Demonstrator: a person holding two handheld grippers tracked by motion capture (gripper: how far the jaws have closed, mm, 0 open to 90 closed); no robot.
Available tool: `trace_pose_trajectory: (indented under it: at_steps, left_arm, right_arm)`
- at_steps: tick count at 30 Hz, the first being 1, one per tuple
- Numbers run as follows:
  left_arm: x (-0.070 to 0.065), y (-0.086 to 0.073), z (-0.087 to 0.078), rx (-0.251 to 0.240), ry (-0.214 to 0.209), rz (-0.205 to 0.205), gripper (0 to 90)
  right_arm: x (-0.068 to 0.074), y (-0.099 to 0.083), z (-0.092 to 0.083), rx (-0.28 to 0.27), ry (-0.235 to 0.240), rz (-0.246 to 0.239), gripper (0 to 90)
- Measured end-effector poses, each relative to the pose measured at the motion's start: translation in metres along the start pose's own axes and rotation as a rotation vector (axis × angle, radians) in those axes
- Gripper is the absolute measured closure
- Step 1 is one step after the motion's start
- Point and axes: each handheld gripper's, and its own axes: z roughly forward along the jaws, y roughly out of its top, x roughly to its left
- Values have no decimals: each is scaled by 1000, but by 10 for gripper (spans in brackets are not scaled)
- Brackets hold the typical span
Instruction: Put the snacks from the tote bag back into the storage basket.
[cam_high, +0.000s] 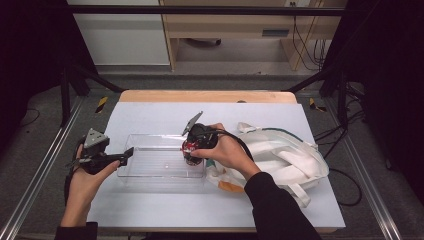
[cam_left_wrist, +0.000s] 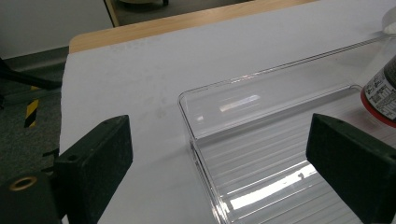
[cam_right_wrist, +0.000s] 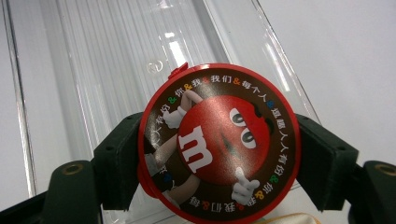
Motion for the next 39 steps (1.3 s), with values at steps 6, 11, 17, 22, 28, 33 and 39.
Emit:
trace_pose_trajectory:
  at_steps: [6,11,17,22,28,33,39]
  left_arm:
    - [0,0,0,-1,-1,-1,72]
    - [-1,0,0,1,-1,0,73]
    - [-1,0,0,0,-3,1,73]
    - [-1,0,0,4,-4,0,72]
    - [0,0,0,5,-2,3,72]
    - [0,0,0,4,-2,1,73]
    - [0,0,0,3,-1,1,73]
  right_arm:
    - [0,-1,4,13,-1,-1,261]
    - [0,-3,7,14,0,-2,261]
    - [1,-3,9,19,-1,-1,261]
    - [1,-4,12,28,-1,-13,261]
    - [3,-4,16,48,-2,-24,261]
    - [4,-4,16,63,-5,-26,261]
    - [5,-5,18,65,-7,-39,261]
